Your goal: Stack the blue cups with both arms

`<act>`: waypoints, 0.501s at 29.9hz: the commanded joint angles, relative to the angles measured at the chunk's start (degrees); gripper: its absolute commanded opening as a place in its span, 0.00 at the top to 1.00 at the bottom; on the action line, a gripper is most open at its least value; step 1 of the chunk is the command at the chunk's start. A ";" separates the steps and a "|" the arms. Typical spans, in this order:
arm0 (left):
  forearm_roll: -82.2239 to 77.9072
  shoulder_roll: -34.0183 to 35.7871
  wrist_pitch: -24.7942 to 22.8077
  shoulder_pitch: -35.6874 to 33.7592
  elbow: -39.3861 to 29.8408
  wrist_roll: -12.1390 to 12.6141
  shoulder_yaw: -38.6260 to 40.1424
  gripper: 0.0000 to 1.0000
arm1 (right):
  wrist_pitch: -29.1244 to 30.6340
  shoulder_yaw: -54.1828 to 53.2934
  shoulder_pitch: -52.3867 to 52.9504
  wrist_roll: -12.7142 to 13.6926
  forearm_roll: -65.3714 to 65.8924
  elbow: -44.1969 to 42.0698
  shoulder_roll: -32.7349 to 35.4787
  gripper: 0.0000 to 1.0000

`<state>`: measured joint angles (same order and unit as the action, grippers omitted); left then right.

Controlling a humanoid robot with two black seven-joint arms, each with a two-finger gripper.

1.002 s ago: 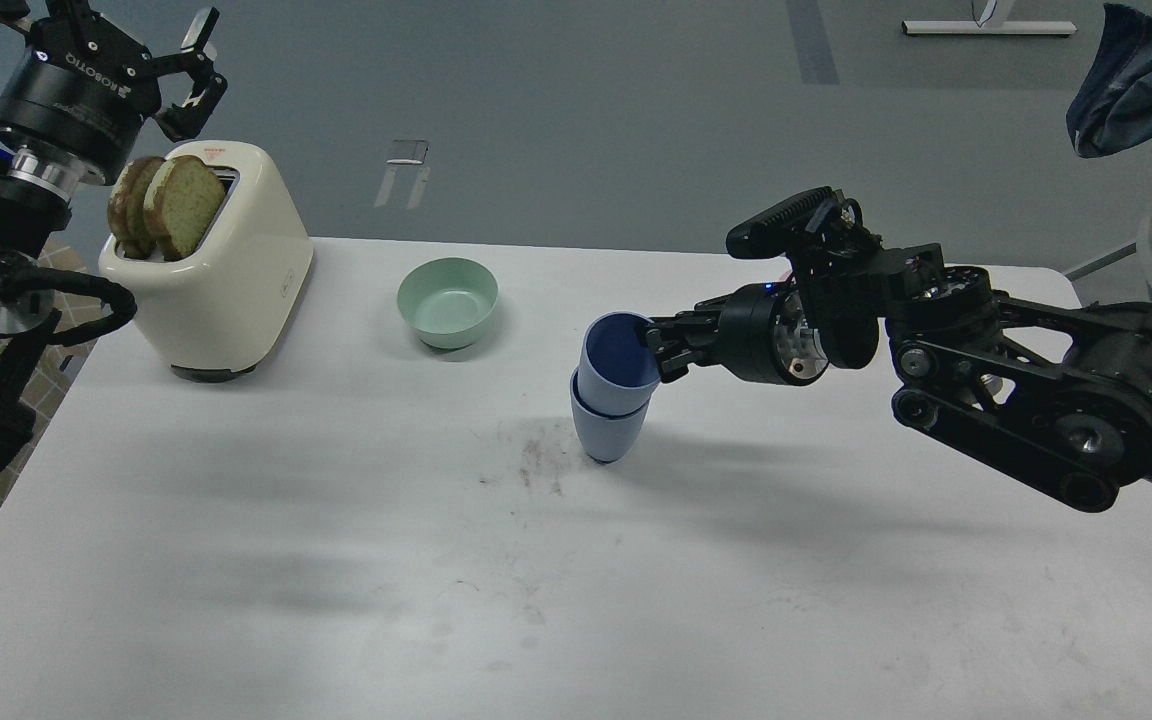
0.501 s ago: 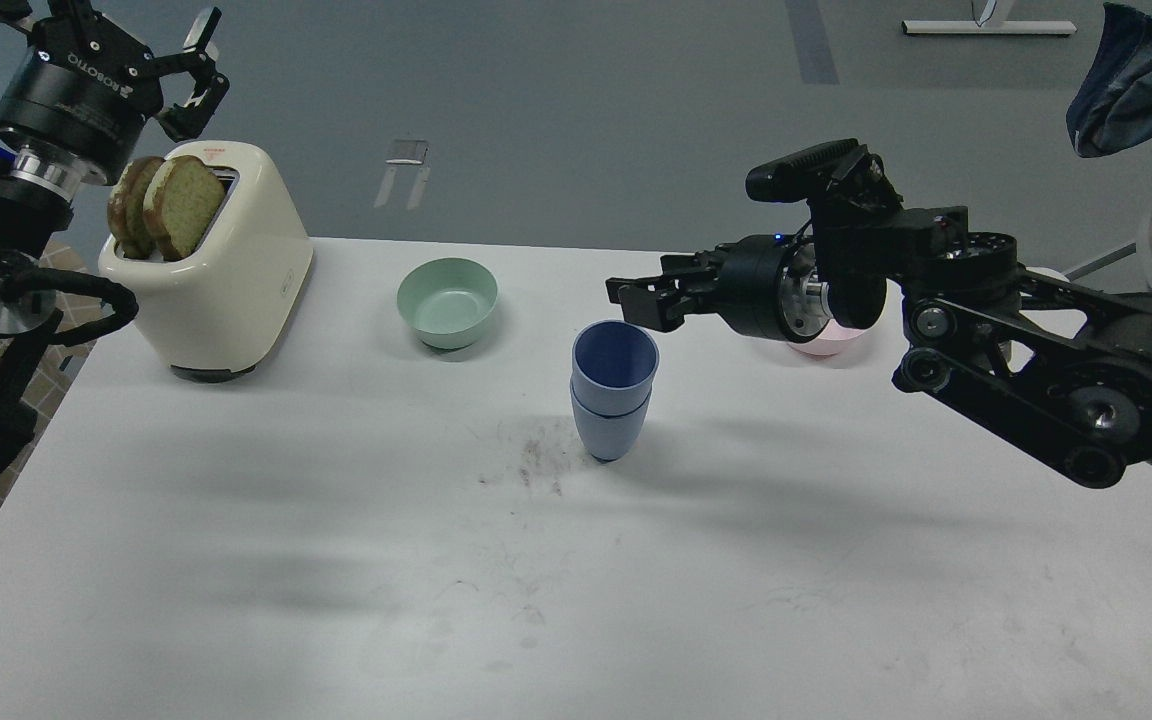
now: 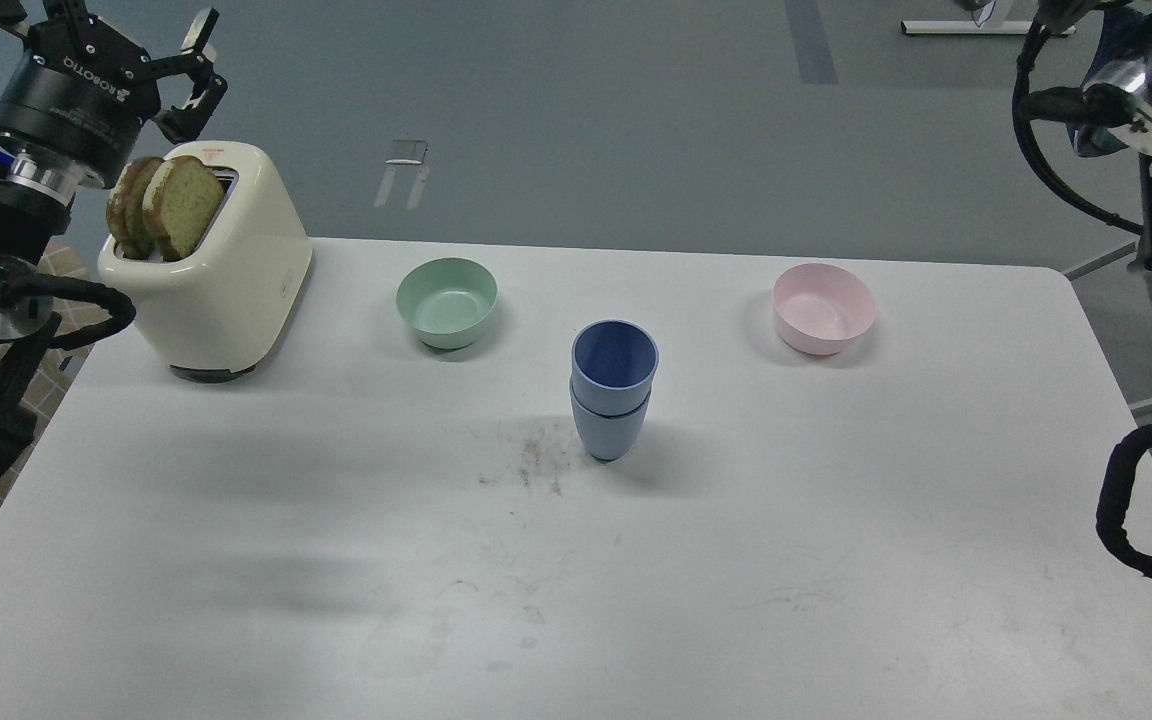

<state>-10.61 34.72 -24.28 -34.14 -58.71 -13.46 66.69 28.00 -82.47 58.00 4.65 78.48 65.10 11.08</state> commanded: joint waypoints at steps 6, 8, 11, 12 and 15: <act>0.85 0.35 0.02 -0.31 0.26 0.01 0.20 0.02 | 0.00 -11.03 -13.33 -0.08 -22.72 -0.59 1.57 0.00; 0.85 0.35 0.02 -0.49 0.35 0.01 0.20 0.02 | 0.00 -12.45 -15.11 -0.08 -25.65 -0.67 1.48 0.00; 0.85 0.35 0.02 -0.67 0.79 0.10 0.20 0.02 | -0.92 -14.21 -18.18 -0.08 -32.15 -0.94 1.22 0.00; 0.85 0.35 0.02 -0.67 0.79 0.10 0.11 0.02 | -2.93 -14.21 -18.62 -0.16 -34.16 -0.94 1.22 0.00; 0.76 0.35 0.02 -0.67 0.79 0.10 0.11 0.02 | -5.32 -14.21 -19.06 -0.16 -35.58 -0.76 1.31 0.00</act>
<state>-9.76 35.10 -24.27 -34.79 -57.96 -13.41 66.85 24.92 -96.58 39.55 4.52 44.79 64.23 12.34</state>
